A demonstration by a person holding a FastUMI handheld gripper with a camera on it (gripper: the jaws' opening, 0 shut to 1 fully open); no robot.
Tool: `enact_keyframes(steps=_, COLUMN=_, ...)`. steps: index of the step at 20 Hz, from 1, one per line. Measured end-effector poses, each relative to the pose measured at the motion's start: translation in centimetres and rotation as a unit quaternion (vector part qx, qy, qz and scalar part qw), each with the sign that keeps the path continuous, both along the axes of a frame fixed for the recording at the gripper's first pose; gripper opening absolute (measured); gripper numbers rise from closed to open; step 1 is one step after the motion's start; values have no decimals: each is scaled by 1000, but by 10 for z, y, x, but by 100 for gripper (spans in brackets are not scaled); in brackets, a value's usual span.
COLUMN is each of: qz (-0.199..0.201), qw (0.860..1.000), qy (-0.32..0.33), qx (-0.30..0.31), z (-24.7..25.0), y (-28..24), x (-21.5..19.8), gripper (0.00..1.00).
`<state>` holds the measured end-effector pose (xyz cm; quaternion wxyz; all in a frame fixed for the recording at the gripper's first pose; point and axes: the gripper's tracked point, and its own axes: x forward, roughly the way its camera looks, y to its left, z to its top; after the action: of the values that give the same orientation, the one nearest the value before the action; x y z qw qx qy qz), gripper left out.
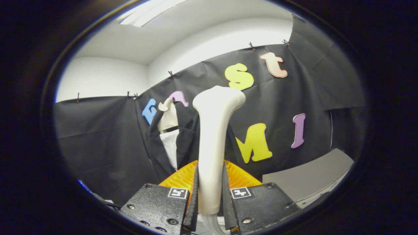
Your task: Iron the clothes twice with a garment steamer, once on the left side and once on the right side.
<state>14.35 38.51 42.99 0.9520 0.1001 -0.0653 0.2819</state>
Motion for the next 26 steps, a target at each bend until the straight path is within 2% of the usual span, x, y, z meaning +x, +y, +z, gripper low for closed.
enact_keyframes(steps=3, qz=9, qw=1000, qy=-4, qx=-13, z=4, y=39, x=-7, gripper=34)
enact_keyframes(steps=9, qz=-4, qw=999, qy=6, qx=-52, z=-10, y=78, x=4, gripper=34)
enact_keyframes(steps=17, qz=-27, qw=996, qy=37, qx=-82, z=-40, y=80, x=21, gripper=34)
enact_keyframes(steps=26, qz=-26, qw=990, qy=80, qx=-109, z=-92, y=82, x=30, gripper=34)
